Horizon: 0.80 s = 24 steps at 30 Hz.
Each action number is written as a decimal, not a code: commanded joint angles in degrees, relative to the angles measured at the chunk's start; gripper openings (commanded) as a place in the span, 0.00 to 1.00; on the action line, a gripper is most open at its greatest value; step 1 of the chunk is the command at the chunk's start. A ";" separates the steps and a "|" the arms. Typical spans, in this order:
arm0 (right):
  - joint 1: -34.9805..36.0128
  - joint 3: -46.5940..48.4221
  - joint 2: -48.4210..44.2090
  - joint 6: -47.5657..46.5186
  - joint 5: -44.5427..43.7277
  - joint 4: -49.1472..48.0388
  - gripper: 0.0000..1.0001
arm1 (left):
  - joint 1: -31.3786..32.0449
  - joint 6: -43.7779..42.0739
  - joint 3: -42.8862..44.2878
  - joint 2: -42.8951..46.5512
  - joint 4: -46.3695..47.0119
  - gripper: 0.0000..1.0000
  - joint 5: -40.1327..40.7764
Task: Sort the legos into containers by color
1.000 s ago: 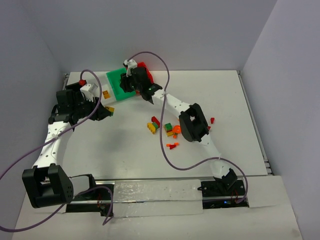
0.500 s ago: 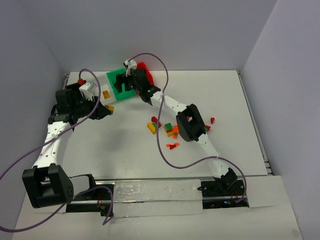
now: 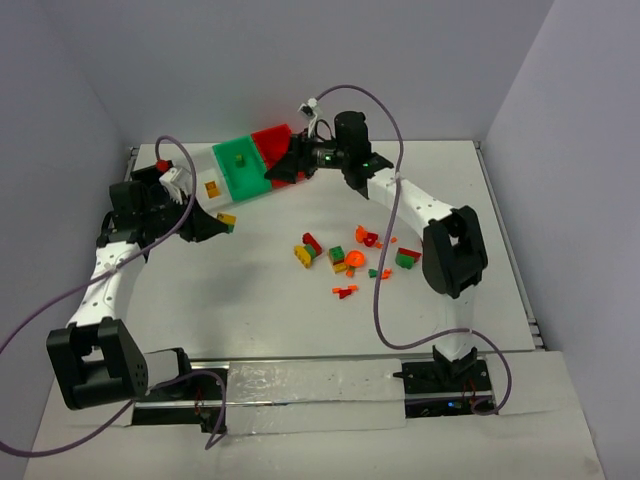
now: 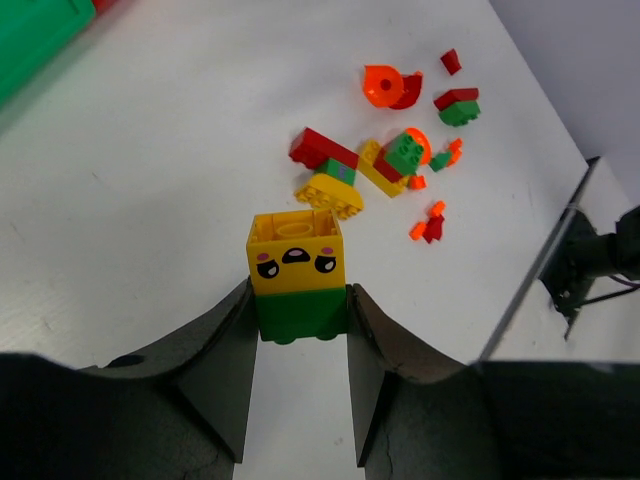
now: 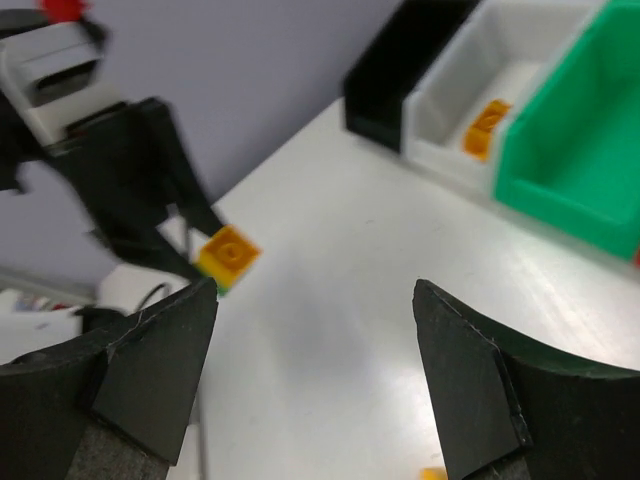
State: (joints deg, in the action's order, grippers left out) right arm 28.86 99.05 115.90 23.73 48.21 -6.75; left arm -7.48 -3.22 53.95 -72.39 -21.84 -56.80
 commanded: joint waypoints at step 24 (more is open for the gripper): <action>11.58 -2.79 -4.09 -4.49 14.64 4.93 0.85 | 0.53 -4.02 0.45 0.49 -8.06 0.00 -24.50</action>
State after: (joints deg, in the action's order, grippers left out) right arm 39.00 91.64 111.38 21.37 60.83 -4.05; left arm -7.46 1.07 50.05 -70.88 -21.96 -76.49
